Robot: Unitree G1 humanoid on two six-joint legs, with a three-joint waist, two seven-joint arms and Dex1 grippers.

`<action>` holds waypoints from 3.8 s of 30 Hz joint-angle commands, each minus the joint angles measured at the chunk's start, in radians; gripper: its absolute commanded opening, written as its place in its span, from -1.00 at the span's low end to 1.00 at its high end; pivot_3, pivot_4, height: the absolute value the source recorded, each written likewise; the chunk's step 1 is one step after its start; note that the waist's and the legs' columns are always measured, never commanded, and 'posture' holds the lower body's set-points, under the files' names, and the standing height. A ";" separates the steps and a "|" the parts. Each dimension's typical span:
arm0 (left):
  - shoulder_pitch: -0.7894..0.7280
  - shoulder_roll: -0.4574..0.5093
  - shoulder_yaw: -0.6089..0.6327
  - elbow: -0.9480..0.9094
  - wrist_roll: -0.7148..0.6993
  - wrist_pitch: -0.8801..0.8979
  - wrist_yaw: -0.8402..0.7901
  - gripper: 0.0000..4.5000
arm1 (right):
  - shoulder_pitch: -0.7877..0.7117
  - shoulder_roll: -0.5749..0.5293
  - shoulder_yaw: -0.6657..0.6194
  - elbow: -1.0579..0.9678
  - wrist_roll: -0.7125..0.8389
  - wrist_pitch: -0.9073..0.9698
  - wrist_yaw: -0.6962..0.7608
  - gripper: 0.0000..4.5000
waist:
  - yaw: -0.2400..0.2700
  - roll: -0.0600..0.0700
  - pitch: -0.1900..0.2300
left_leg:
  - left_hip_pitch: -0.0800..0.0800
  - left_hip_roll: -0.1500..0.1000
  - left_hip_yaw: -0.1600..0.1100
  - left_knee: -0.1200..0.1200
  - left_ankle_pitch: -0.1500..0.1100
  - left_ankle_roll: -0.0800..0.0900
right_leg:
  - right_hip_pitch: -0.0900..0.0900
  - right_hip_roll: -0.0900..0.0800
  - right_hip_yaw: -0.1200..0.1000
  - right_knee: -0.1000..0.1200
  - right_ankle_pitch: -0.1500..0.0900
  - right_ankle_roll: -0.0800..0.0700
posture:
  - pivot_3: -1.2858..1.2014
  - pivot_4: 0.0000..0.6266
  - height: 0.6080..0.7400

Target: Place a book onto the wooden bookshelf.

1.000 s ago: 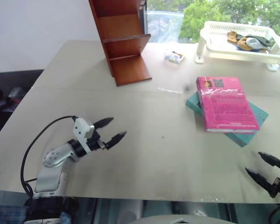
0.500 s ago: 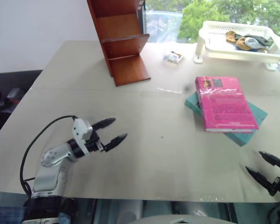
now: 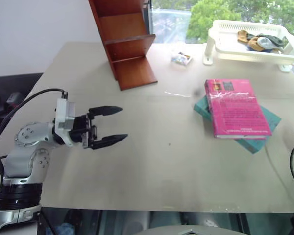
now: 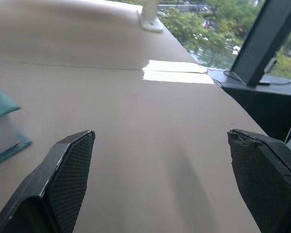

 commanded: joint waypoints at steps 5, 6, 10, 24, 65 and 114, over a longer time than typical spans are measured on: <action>-0.033 -0.029 0.008 -0.016 0.012 -0.007 0.034 0.98 | -0.348 -0.015 -0.106 0.289 0.186 0.233 0.048 1.00 | -0.025 -0.001 0.004 | 0.001 -0.001 0.006 0.000 0.000 0.000 | 0.001 0.001 0.002 0.002 0.000 0.001 | 0.03 -0.52 1.00; -0.029 -0.029 0.013 -0.022 0.010 -0.005 0.039 0.98 | -0.373 -0.017 -0.112 0.306 0.211 0.277 0.096 1.00 | -0.024 -0.002 0.005 | 0.001 -0.001 0.006 0.001 0.000 0.000 | 0.001 0.001 0.001 0.001 0.000 0.001 | 0.03 -0.52 1.00; 0.000 -0.028 0.024 -0.038 0.013 -0.009 0.051 0.98 | -0.410 -0.004 -0.059 0.341 0.216 0.410 0.242 1.00 | -0.019 -0.002 0.005 | 0.000 0.000 0.006 0.000 0.000 0.000 | 0.000 0.000 0.001 -0.001 0.000 0.000 | 0.03 -0.52 1.00; 0.066 -0.037 0.045 -0.088 0.012 -0.026 0.114 0.98 | -0.292 0.122 0.196 0.094 0.115 0.462 0.531 1.00 | -0.038 -0.006 0.005 | 0.002 0.003 0.002 0.000 0.000 0.001 | 0.000 0.000 0.002 0.002 0.000 0.000 | 0.03 -0.52 1.00; 0.149 -0.188 0.019 -0.062 0.001 0.054 0.279 0.98 | -0.021 0.142 0.306 -0.323 0.083 0.248 0.598 1.00 | 0.029 -0.010 0.003 | 0.000 -0.002 -0.008 0.005 0.000 0.000 | 0.003 -0.008 -0.008 0.002 0.000 0.001 | 0.03 -0.52 1.00; -0.665 -0.377 -0.433 0.966 0.160 0.941 -0.228 0.98 | 0.409 -0.133 0.112 -1.442 0.464 0.621 0.485 1.00 | 0.015 -0.011 0.008 | -0.015 -0.002 -0.013 0.016 0.001 -0.001 | -0.007 0.002 -0.014 0.013 0.000 0.003 | 0.03 -0.52 1.00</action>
